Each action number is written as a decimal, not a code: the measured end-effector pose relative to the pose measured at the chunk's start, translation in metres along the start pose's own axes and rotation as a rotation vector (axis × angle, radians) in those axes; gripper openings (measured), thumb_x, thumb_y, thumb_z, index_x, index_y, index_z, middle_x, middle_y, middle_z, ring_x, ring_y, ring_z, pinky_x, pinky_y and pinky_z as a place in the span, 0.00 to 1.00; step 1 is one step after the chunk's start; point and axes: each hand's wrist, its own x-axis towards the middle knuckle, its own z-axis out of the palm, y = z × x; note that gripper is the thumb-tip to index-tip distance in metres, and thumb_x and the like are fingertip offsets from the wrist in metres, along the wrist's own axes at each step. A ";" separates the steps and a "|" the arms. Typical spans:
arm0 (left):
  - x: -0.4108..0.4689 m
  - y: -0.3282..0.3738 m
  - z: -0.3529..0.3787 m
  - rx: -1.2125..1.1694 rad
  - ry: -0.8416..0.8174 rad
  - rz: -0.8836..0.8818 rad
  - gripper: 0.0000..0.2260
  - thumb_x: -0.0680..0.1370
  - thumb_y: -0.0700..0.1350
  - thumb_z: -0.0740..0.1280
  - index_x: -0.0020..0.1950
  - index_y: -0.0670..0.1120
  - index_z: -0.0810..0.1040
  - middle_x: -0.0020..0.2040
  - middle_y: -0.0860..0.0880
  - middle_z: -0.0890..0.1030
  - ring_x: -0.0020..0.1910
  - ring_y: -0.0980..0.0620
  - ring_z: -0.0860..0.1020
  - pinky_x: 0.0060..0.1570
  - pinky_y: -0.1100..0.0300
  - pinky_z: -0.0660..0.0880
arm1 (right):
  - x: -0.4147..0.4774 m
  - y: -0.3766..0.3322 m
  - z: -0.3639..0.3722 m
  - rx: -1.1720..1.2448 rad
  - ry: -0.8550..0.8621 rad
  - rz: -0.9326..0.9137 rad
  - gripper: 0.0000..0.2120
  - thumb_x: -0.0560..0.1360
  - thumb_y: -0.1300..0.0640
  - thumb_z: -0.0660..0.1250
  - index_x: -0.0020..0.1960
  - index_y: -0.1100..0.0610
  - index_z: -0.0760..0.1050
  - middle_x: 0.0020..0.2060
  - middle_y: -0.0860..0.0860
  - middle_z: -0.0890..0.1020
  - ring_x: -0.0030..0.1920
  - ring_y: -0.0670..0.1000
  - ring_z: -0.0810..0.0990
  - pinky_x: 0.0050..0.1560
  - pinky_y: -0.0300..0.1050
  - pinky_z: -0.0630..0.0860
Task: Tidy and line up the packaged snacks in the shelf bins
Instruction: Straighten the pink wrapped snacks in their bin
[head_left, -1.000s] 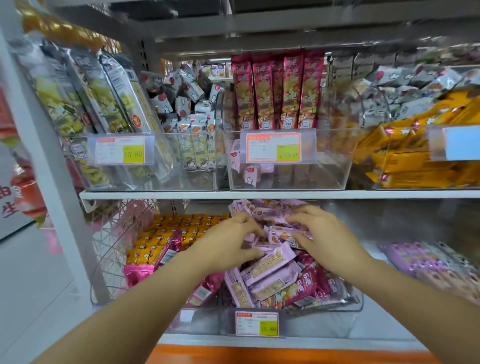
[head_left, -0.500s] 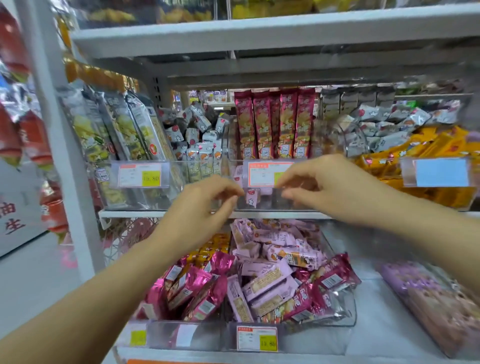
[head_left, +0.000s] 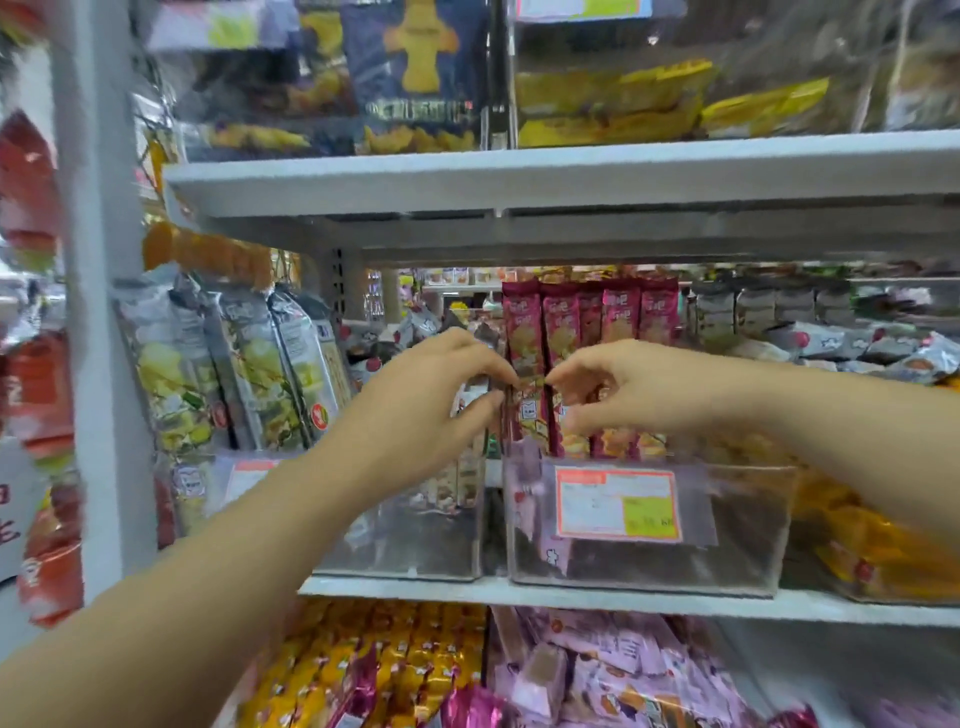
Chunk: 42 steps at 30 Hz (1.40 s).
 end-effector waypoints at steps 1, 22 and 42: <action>0.006 -0.004 0.000 -0.029 -0.025 0.002 0.06 0.79 0.48 0.63 0.53 0.57 0.77 0.54 0.58 0.74 0.54 0.60 0.73 0.58 0.60 0.69 | 0.009 0.003 0.001 0.049 -0.066 0.057 0.25 0.73 0.51 0.71 0.68 0.50 0.68 0.55 0.47 0.77 0.48 0.48 0.81 0.37 0.38 0.79; 0.021 -0.024 0.009 -0.449 -0.139 -0.093 0.15 0.65 0.65 0.61 0.46 0.62 0.80 0.52 0.66 0.74 0.50 0.65 0.76 0.50 0.70 0.73 | 0.081 0.038 0.044 0.438 -0.675 0.411 0.34 0.64 0.50 0.75 0.67 0.48 0.69 0.51 0.54 0.71 0.45 0.50 0.70 0.42 0.42 0.74; 0.019 -0.021 0.008 -0.434 -0.140 -0.100 0.16 0.65 0.65 0.61 0.47 0.62 0.80 0.52 0.64 0.74 0.48 0.62 0.77 0.52 0.64 0.73 | 0.064 0.022 0.033 0.791 -0.561 0.320 0.16 0.64 0.62 0.75 0.50 0.56 0.77 0.49 0.57 0.74 0.51 0.54 0.73 0.41 0.42 0.79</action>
